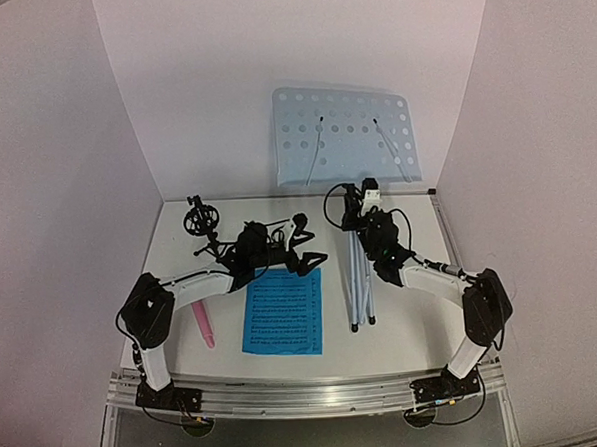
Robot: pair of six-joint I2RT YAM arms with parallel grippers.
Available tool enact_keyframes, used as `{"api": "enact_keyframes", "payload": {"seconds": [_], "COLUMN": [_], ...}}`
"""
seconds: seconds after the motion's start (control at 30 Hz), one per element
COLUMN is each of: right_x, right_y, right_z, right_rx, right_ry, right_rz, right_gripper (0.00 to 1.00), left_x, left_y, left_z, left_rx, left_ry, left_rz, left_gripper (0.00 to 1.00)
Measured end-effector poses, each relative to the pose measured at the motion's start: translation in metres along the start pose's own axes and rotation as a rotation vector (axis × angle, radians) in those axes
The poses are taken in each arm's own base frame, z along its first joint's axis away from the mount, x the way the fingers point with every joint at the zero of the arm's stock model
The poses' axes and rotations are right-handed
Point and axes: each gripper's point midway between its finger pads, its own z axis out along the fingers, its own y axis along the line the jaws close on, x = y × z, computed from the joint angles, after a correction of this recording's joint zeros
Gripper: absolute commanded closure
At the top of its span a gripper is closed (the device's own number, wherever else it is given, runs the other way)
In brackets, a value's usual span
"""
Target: Set up the instrument practice props
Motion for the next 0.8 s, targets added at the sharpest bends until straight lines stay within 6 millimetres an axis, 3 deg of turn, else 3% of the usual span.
{"api": "enact_keyframes", "payload": {"seconds": [0.2,0.4,0.57,0.7,0.8], "right_x": [-0.042,-0.072,-0.076,-0.072,-0.071], "right_y": [0.011,0.015,0.017,0.019,0.019], "right_z": [-0.004,-0.010,-0.012,-0.012,-0.013], "right_rx": [-0.050,-0.068,-0.069,-0.064,-0.060], "right_ry": [-0.168,-0.305,-0.333,-0.328,-0.329], "right_rz": [0.024,0.045,0.022,-0.028,-0.061], "right_gripper": [1.00,1.00,1.00,1.00,1.00], "left_x": [0.014,0.002,-0.008,-0.004,0.000], "left_y": [0.002,-0.008,-0.001,0.010,0.015], "left_z": [0.029,0.052,0.076,0.090,0.092], "left_rx": [0.075,0.121,0.078,0.015,-0.010], "left_ry": [-0.015,-0.078,-0.128,-0.141,-0.142], "left_rz": [-0.004,0.071,0.121,0.151,0.172], "left_gripper": [0.02,0.05,0.25,0.36,0.50]}}
